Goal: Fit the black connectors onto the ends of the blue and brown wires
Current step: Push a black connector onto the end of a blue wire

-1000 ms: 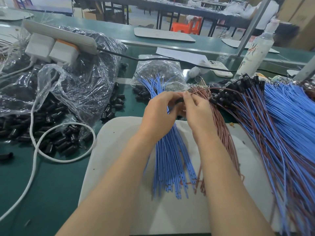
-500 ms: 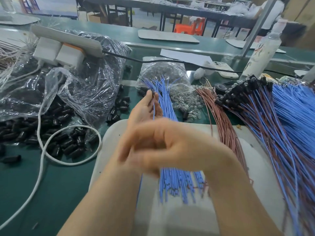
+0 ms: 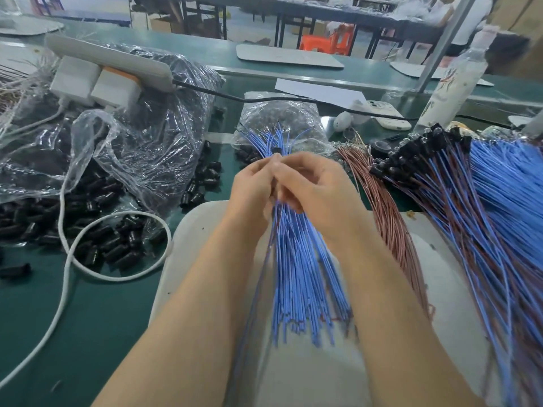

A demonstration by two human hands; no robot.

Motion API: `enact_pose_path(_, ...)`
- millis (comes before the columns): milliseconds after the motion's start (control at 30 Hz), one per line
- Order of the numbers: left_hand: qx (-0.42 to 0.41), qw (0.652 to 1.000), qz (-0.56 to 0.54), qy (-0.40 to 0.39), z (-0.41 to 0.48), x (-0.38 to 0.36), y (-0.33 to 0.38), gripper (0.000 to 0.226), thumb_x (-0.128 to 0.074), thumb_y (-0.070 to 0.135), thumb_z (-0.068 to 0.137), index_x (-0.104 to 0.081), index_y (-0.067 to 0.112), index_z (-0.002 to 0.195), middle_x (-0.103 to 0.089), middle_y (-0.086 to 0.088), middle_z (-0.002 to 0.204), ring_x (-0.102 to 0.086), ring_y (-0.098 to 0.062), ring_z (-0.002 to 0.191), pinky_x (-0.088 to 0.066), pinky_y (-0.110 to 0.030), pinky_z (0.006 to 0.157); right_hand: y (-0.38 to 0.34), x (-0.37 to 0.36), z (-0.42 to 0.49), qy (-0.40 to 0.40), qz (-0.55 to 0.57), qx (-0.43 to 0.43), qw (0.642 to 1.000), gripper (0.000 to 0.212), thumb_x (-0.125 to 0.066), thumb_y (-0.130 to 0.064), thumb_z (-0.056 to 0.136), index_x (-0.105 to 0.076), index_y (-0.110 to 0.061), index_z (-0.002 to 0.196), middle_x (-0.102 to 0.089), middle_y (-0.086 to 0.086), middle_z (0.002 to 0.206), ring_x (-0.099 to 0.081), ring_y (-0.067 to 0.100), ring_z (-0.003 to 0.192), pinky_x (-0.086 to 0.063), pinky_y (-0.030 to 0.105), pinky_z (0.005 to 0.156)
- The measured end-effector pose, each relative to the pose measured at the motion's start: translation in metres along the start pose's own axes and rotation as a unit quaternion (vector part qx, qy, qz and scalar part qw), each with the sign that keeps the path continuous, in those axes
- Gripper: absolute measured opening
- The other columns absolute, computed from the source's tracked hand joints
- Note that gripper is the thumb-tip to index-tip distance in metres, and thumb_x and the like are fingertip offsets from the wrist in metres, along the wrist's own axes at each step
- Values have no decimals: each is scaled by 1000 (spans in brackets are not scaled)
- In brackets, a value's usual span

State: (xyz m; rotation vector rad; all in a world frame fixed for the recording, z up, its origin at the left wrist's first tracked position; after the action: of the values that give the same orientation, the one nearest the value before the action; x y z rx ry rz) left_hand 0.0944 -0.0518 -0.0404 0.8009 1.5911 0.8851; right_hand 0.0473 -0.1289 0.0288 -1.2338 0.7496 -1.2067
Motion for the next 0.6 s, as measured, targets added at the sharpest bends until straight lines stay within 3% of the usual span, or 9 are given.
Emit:
enact_pose_path(33,-2,1000,5,-12,1,-1,1,21,-50,8,96,-61,10,78,-62,-3,62,-57,-11,49,-48,-23,49,12,24,3,102,-109,-15,989,7,-62,-22,89,-66,-22,83,-66,-9,69,-61,5,65,-48,22,62)
enact_pose_path(100,-4,1000,24,-5,1,-1,1,15,-57,11,94,-62,12,79,-65,0,68,-59,-9,55,-49,-20,54,32,43,3,168,-199,-72,963,9,-63,-27,90,-65,-18,87,-68,-6,78,-64,8,76,-50,22,71)
enact_pose_path(200,-18,999,48,-8,-2,-5,2,14,-58,10,93,-62,13,80,-64,-2,75,-56,-9,57,-47,-19,57,50,42,4,156,-207,-108,960,12,-64,-31,89,-66,-19,87,-66,-10,77,-61,4,73,-43,11,62)
enact_pose_path(400,-33,997,66,-12,-8,-6,6,13,-58,10,93,-61,14,81,-62,-5,81,-52,-17,68,-47,-30,63,51,39,5,158,-193,-112,962,12,-64,-21,89,-67,-21,77,-72,1,78,-66,17,77,-54,39,81)
enact_pose_path(467,-37,996,75,-7,-9,-5,7,12,-59,11,93,-62,15,82,-62,-6,84,-52,-18,70,-47,-31,67,50,38,5,152,-193,-110,963,13,-64,-21,89,-68,-20,76,-72,1,76,-66,16,74,-54,41,82)
enact_pose_path(600,-37,996,76,-4,-10,-4,8,9,-59,13,92,-62,15,84,-63,-5,85,-53,-15,68,-45,-24,57,50,38,5,149,-196,-109,963,15,-64,-22,89,-69,-22,75,-72,-3,71,-63,10,66,-55,39,80)
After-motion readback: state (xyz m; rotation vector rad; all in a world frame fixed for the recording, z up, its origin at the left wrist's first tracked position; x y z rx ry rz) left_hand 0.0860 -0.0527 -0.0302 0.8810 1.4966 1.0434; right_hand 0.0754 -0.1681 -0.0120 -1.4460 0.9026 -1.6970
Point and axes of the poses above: each hand's wrist, its own z-axis towards the middle knuckle, its own x-axis out of the back of the hand, y = z × x, the point moved 9 cm from there along z, towards the middle knuckle
